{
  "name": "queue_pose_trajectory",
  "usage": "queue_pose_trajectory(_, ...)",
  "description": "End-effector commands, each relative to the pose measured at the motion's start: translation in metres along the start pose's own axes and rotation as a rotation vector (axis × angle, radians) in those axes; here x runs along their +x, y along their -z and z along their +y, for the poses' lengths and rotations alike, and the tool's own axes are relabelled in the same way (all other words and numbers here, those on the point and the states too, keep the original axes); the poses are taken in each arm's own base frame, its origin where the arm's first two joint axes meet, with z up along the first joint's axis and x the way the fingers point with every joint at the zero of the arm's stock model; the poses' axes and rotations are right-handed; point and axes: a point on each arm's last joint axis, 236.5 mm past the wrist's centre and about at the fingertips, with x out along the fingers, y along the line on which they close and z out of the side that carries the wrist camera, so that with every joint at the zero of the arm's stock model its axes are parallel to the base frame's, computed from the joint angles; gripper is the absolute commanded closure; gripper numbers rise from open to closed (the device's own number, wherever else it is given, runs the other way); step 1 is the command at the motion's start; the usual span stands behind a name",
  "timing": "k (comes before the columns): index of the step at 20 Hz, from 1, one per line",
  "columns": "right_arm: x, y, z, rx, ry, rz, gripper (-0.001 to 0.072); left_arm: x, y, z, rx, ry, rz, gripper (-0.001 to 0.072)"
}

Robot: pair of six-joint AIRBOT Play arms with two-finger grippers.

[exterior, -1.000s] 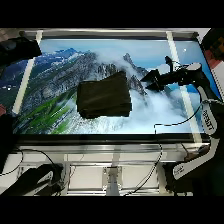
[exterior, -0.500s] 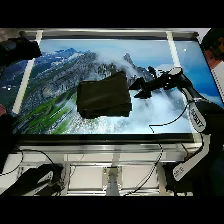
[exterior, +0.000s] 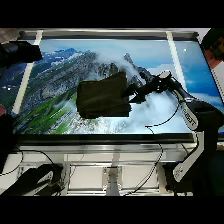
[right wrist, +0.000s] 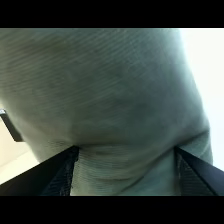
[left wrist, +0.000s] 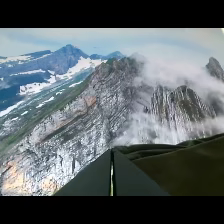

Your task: Fold the clothes and pants, and hang the long-sleeved shirts on hangers.

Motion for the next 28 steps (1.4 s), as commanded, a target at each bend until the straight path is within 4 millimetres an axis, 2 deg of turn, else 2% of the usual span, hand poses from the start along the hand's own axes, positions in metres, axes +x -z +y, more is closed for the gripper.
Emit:
queue_pose_trajectory(1, 0.018, 0.008, -0.005, -0.021, 0.028, 0.045, 0.0024, 0.000, 0.001, 0.000, 0.006, 0.000, 0.004, 0.0700)
queue_pose_trajectory(2, 0.023, 0.011, -0.008, -0.028, 0.045, 0.056, 0.0041, 0.000, 0.001, 0.000, 0.006, 0.000, 0.004, 0.0700)
queue_pose_trajectory(3, 0.028, 0.014, -0.011, -0.048, 0.065, 0.070, 0.0095, 0.000, 0.001, 0.000, 0.006, 0.000, 0.004, 0.0700)
queue_pose_trajectory(4, 0.031, 0.016, -0.012, -0.078, 0.076, 0.079, 0.0293, 0.000, 0.001, 0.000, 0.005, 0.000, 0.004, 0.0700)
queue_pose_trajectory(5, 0.033, 0.018, -0.011, -0.109, 0.080, 0.088, 0.0520, 0.000, 0.001, 0.000, 0.005, 0.000, 0.004, 0.0700)
queue_pose_trajectory(6, 0.035, 0.020, -0.010, -0.137, 0.080, 0.093, 0.0573, 0.000, 0.001, 0.000, 0.006, 0.000, 0.004, 0.0700)
queue_pose_trajectory(7, 0.035, 0.019, -0.011, -0.180, 0.083, 0.094, 0.0685, 0.000, 0.001, 0.000, 0.005, 0.000, 0.004, 0.0700)
queue_pose_trajectory(9, 0.030, 0.013, -0.013, -0.187, 0.088, 0.073, 0.0692, 0.000, 0.001, 0.000, 0.005, 0.000, 0.004, 0.0700)
queue_pose_trajectory(11, 0.006, -0.005, -0.026, -0.108, 0.140, 0.007, 0.0694, 0.000, 0.001, 0.000, 0.006, 0.000, 0.003, 0.0700)
queue_pose_trajectory(13, -0.038, -0.026, -0.055, -0.033, 0.248, -0.103, 0.0694, 0.000, 0.001, 0.000, 0.006, -0.001, 0.003, 0.0700)
queue_pose_trajectory(15, -0.101, -0.032, -0.093, 0.055, 0.352, -0.194, 0.0693, 0.000, 0.001, 0.000, 0.007, -0.001, 0.002, 0.0700)
queue_pose_trajectory(17, -0.168, -0.026, -0.126, 0.153, 0.411, -0.287, 0.0693, 0.000, 0.000, 0.000, 0.010, -0.001, 0.002, 0.0700)
queue_pose_trajectory(19, -0.235, -0.011, -0.153, 0.246, 0.449, -0.389, 0.0694, 0.000, -0.001, 0.000, 0.010, -0.001, -0.006, 0.0700)
queue_pose_trajectory(21, -0.292, 0.017, -0.182, 0.353, 0.508, -0.464, 0.0694, 0.000, -0.005, 0.000, 0.009, 0.000, -0.021, 0.0700)
queue_pose_trajectory(22, -0.314, 0.036, -0.199, 0.414, 0.551, -0.474, 0.0694, 0.000, -0.007, 0.000, 0.009, 0.000, -0.031, 0.0700)
queue_pose_trajectory(24, -0.356, 0.090, -0.237, 0.584, 0.693, -0.461, 0.0693, 0.000, -0.014, 0.000, 0.009, 0.001, -0.059, 0.0700)
queue_pose_trajectory(26, -0.388, 0.138, -0.261, 0.718, 0.809, -0.442, 0.0694, -0.001, -0.020, 0.000, 0.009, 0.001, -0.084, 0.0700)
queue_pose_trajectory(28, -0.414, 0.174, -0.276, 0.833, 0.875, -0.462, 0.0693, -0.001, -0.022, 0.000, 0.009, 0.001, -0.093, 0.0700)
